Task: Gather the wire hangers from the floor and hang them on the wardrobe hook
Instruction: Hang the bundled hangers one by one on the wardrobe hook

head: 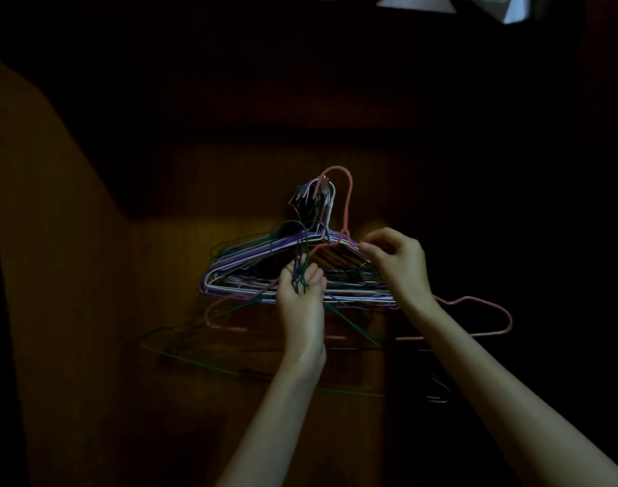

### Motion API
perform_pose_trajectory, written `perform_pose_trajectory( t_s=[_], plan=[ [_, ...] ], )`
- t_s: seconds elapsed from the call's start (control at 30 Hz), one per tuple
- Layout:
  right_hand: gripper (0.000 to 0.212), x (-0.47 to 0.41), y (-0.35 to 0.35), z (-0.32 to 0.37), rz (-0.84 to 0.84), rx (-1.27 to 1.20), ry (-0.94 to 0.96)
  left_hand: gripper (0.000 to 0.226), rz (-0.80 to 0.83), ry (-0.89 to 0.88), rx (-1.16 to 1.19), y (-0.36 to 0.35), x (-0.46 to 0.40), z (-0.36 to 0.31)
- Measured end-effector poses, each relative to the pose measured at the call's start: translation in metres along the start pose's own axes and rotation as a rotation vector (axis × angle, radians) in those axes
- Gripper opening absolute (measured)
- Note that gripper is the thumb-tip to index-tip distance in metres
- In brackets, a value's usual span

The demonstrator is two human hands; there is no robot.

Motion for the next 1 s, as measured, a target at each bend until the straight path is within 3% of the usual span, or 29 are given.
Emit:
perform_pose_trajectory(
  t_s=[0.17,0.6,1.0],
  plan=[
    [0.004,-0.041,-0.014,-0.006,-0.033,0.009,-0.049,0.048,-0.004,-0.039,-0.054,0.000,-0.014,-0.007],
    [0.009,-0.052,-0.054,-0.034,0.120,0.011,-0.079,0.050,-0.043,-0.077,-0.089,0.000,-0.036,-0.004],
    [0.004,-0.045,-0.055,-0.039,0.069,0.092,-0.102,0.048,-0.048,-0.053,-0.039,0.003,-0.036,-0.003]
  ],
)
Point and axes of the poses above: each hand's wrist, its own x-axis away from the middle knuckle, its own y-axis out of the back of the hand, z = x × y, the point moved 5 cm from there along -x, towards the middle knuckle, and after that the axes turned 13 degrees about x, right-handed, at the moved point
